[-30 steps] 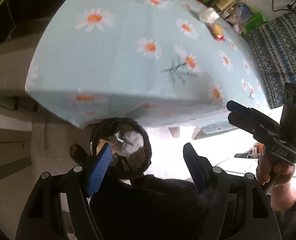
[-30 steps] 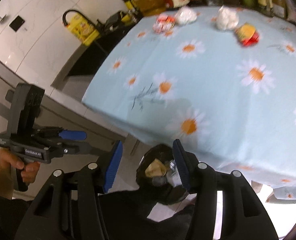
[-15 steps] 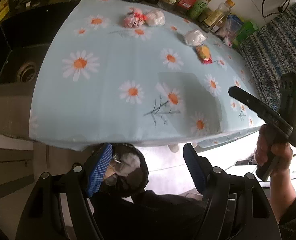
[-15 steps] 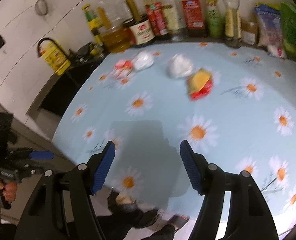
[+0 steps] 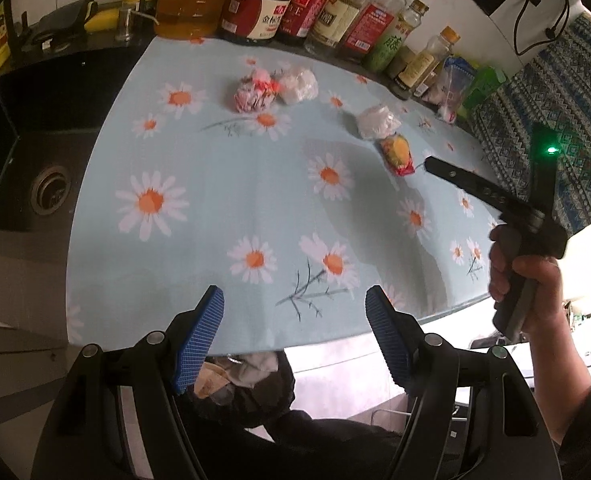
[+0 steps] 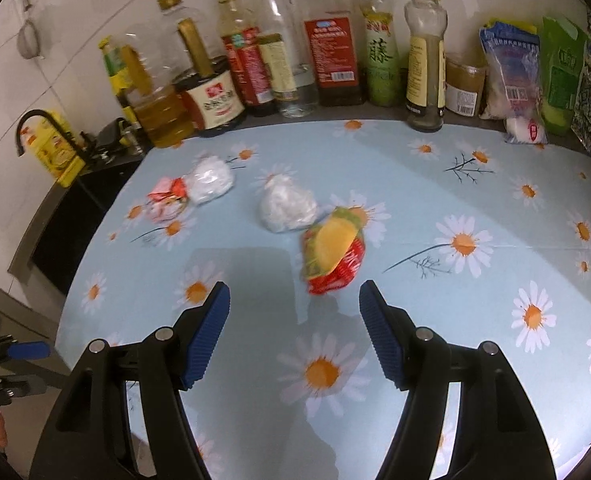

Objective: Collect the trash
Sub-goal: 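Reach the right gripper to the yellow-red snack bag and grasp it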

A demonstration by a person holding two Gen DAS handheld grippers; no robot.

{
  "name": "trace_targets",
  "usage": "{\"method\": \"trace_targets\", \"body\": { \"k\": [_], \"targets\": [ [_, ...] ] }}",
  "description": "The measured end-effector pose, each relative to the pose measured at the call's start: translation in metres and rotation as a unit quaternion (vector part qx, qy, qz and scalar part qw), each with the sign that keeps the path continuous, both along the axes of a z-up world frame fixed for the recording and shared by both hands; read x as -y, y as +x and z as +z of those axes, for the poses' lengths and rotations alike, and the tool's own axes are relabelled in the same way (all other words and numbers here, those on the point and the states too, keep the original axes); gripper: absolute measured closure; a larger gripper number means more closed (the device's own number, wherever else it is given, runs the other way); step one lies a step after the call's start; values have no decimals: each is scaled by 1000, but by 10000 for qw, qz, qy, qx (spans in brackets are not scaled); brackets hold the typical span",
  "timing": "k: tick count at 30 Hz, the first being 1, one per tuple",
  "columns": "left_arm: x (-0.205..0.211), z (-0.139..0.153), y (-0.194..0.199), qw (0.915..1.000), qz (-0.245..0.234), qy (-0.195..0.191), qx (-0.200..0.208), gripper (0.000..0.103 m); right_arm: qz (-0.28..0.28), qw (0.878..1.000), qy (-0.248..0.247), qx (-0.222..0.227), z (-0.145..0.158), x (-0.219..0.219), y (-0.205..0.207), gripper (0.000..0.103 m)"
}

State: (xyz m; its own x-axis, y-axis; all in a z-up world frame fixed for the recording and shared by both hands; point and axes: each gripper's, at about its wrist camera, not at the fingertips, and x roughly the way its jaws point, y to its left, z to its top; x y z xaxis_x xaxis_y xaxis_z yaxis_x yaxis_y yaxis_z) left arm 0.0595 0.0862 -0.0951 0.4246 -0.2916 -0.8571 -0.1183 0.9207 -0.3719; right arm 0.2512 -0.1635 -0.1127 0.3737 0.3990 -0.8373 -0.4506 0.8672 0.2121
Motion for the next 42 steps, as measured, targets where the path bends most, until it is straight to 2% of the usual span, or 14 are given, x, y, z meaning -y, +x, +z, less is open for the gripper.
{"method": "trace_targets", "body": {
  "k": [12, 17, 21, 24, 26, 37, 39, 42],
  "targets": [
    [-8, 10, 27, 9998, 124, -19, 131, 32, -181, 9985, -376, -356, -44, -13, 48, 36],
    [-7, 14, 36, 9998, 69, -19, 185, 32, -140, 9977, -576, -314, -54, -21, 56, 36],
    [-7, 12, 43, 9999, 57, -12, 161, 32, -138, 9974, -662, -260, -55, -25, 58, 36],
    [-9, 10, 47, 9999, 76, -13, 148, 32, -94, 9964, -830, -129, -56, -30, 58, 49],
    [-10, 9, 49, 9999, 78, -18, 136, 32, -99, 9963, -850, -122, -56, -30, 58, 53],
    [-14, -1, 70, 9999, 30, 97, 14, 32, -71, 9974, -694, -170, -55, -26, 56, 54],
    [-16, -3, 76, 9999, 36, 152, -16, 26, -82, 9976, -654, -202, -54, -23, 54, 54],
    [-18, -6, 84, 9998, 45, 184, -43, 26, -87, 9979, -586, -242, -53, -19, 49, 54]
  ]
}}
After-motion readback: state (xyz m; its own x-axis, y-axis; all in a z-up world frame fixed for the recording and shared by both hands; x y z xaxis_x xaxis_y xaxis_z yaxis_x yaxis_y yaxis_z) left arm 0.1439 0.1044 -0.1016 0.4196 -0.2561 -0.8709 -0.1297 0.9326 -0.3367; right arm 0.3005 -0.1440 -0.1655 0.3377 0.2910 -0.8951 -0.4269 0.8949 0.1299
